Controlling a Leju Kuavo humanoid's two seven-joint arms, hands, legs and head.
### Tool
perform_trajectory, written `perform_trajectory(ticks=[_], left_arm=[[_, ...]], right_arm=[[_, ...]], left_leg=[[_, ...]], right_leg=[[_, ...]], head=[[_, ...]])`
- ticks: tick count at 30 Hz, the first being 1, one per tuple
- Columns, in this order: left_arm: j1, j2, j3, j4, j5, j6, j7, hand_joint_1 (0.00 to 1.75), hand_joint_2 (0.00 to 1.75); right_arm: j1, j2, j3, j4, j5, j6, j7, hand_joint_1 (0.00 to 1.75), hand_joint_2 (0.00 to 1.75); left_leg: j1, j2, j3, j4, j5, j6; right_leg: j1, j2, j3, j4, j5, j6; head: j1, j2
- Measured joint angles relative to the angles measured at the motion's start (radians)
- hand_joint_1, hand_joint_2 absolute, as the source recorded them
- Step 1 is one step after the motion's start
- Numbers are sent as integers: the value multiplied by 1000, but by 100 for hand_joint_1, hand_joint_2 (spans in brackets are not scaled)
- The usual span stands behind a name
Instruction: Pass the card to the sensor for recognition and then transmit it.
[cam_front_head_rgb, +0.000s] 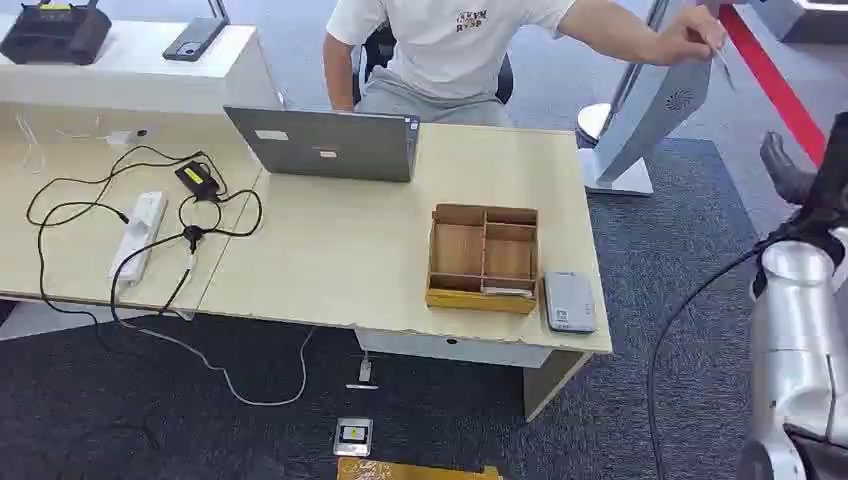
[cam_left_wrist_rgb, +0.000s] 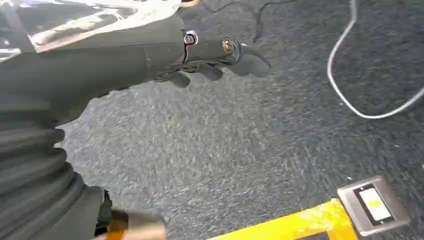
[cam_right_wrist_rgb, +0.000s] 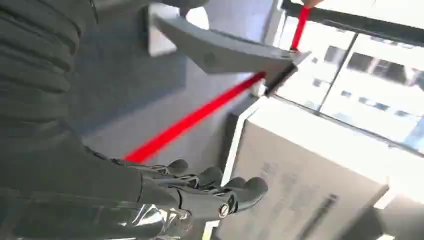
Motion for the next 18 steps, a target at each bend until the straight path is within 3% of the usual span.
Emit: perform_trajectory(ticks=[2, 3, 4, 5, 7, 18], left_arm=[[-1, 0, -3, 0, -6, 0, -1, 0, 175], [-9, 1, -16, 0, -21, -3, -2, 0, 175], [-11, 1, -19, 0, -24, -5, -2, 0, 175], [-18, 1, -34, 0, -27, -7, -2, 0, 175], [-24, 5, -45, 0, -29, -7, -3, 0, 175], [-25, 8, -50, 0, -29, -9, -6, 0, 175]], right_arm=[[-7, 0, 24, -1, 48, -18, -14, 0, 175], [-47, 0, 109, 3, 216, -73, -56, 0, 175], [-57, 0, 131, 5, 243, -81, -59, 0, 175], [-101, 2, 233, 21, 290, -98, -65, 0, 175], [-193, 22, 362, 96, 361, -102, -109, 0, 175], [-301, 83, 461, 243, 379, -70, -79, 3, 175]], left_leg=[[0, 0, 0, 0, 0, 0], [0, 0, 0, 0, 0, 0], [0, 0, 0, 0, 0, 0], [0, -1, 0, 0, 0, 0], [0, -1, -1, 0, 0, 0], [0, -1, -1, 0, 1, 0]], right_leg=[[0, 0, 0, 0, 0, 0], [0, 0, 0, 0, 0, 0], [0, 0, 0, 0, 0, 0], [0, 0, 0, 0, 0, 0], [0, 0, -1, 0, 1, 0], [1, 0, -1, 0, 1, 0]], head=[[0, 0], [0, 0], [0, 0], [0, 0], [0, 0], [0, 0]])
